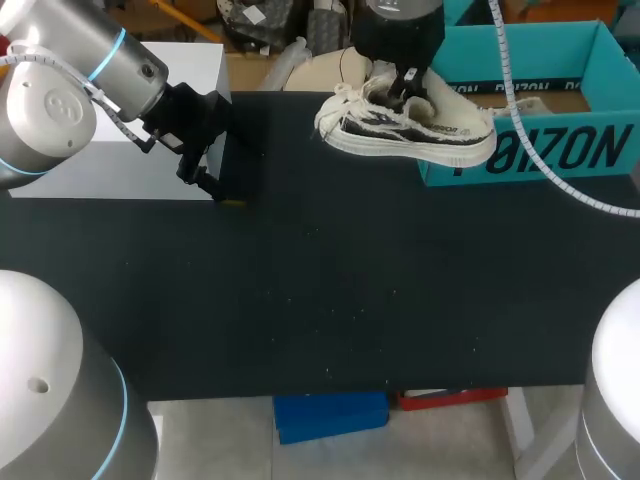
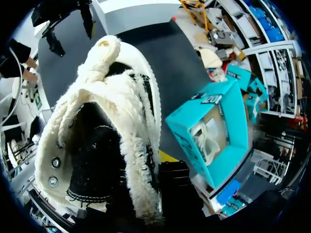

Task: Take the shoe out of the shoebox, open the shoe tongue, remove and reinsert the insole, then place the shoe into the shoebox

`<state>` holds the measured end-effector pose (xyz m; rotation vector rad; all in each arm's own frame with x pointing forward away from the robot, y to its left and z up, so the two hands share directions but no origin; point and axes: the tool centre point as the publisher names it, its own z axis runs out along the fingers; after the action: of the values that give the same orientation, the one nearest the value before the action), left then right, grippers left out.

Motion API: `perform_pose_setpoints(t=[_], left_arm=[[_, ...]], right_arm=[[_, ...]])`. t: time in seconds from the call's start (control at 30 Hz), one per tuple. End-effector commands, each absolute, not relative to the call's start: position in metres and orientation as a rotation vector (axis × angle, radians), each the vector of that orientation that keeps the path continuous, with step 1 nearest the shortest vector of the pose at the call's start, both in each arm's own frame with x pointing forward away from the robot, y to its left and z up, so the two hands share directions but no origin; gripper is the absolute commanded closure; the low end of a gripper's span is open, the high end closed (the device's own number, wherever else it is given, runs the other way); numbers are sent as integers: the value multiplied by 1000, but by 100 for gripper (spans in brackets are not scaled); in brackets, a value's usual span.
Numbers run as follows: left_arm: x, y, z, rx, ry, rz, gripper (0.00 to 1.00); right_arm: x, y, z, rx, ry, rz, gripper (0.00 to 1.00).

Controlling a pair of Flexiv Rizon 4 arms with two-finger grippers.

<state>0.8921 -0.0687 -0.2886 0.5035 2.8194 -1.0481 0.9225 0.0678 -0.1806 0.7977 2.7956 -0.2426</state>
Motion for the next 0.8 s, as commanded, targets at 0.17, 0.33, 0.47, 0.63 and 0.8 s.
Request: perform_pose_setpoints(t=[0.17, 0.33, 0.47, 0.63, 0.8], left_arm=[[891, -68, -289, 504, 2819, -1044, 0], [891, -68, -289, 504, 2819, -1044, 0], [891, -68, -289, 504, 2819, -1044, 0], [891, -68, -289, 504, 2819, -1044, 0], [891, -68, -289, 504, 2819, -1044, 0]], right_arm=[[962, 20, -183, 683, 2772, -274, 100], [1007, -38, -176, 501, 2771, -277, 100], [1051, -89, -173, 393, 2785, -292, 100], [1099, -138, -172, 321, 2800, -277, 100], [1154, -177, -169, 212, 2796, -259, 100]])
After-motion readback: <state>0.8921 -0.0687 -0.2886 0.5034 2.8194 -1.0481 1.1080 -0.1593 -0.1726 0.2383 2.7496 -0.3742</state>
